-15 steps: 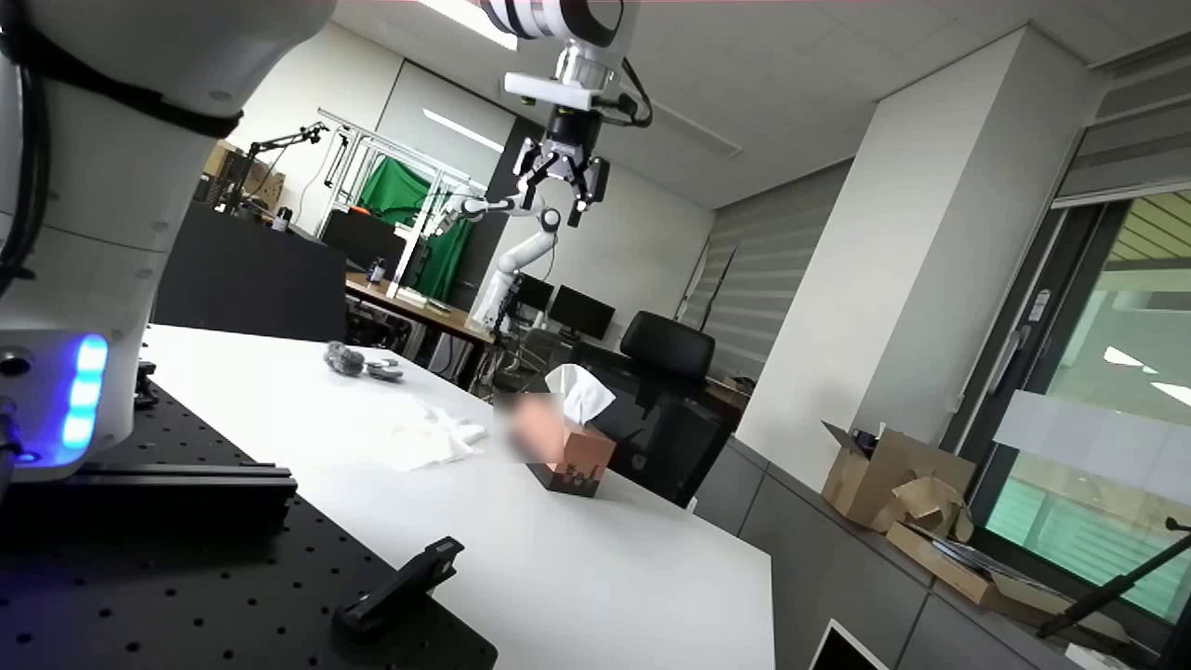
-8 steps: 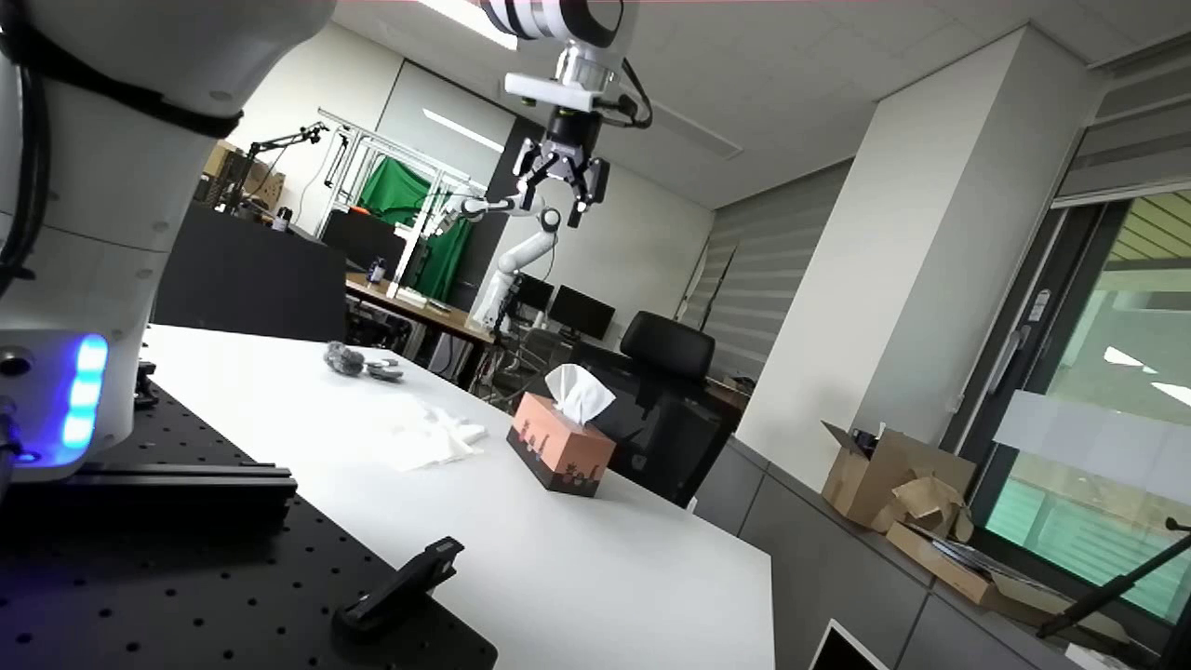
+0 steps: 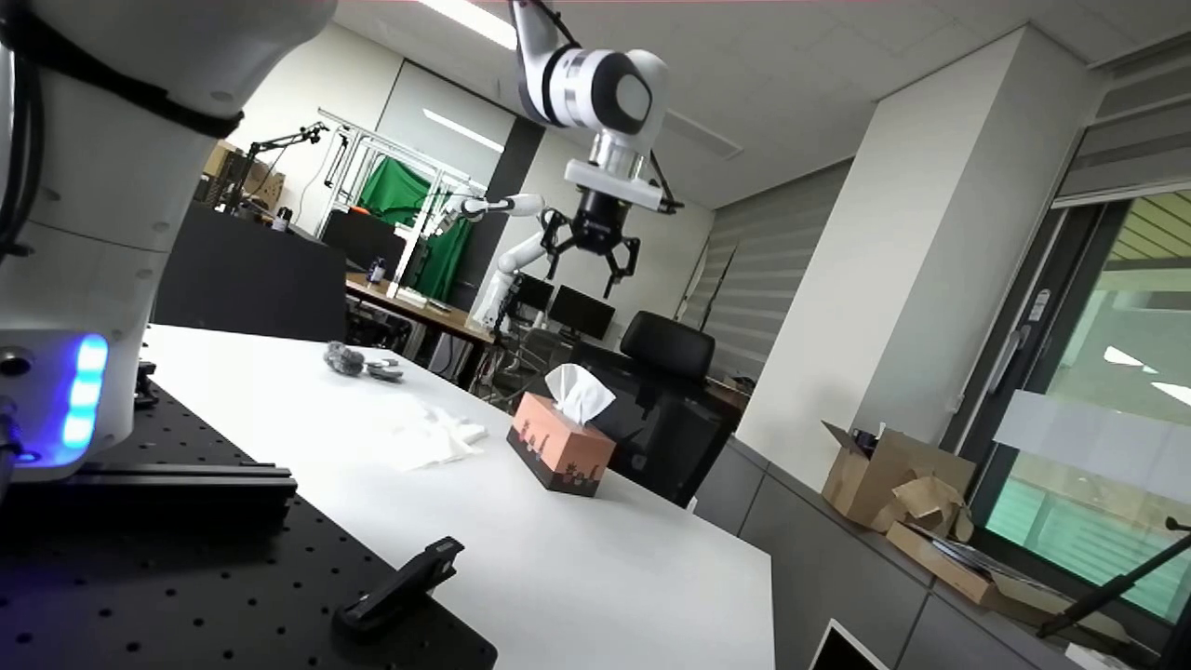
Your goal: Take a tissue from the tissue box and place it on the table
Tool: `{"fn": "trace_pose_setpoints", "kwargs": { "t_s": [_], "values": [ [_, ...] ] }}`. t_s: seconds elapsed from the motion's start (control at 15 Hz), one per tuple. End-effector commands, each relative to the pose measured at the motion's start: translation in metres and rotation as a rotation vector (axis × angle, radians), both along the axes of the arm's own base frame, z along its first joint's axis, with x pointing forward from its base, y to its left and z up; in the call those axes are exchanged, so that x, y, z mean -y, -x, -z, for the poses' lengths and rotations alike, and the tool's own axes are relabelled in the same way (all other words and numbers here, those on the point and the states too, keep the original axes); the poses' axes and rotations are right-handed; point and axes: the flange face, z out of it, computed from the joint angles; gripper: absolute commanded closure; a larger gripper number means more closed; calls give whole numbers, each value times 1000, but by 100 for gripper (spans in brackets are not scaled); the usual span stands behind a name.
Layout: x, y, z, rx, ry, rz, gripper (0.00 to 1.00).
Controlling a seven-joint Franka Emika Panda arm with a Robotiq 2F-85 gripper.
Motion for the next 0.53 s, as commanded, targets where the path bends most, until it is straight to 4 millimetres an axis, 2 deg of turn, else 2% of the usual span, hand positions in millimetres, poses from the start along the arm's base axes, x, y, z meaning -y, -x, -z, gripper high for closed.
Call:
{"fn": "trace_pose_setpoints", "kwargs": {
  "t_s": [0.0, 0.2, 0.4, 0.47],
  "values": [
    [33, -63, 50, -34, 116, -69, 0],
    [56, -116, 82, 114, 224, -20, 0],
    [69, -158, 97, 231, 202, 122, 0],
    [60, -127, 98, 179, 206, 40, 0]
  ]
}}
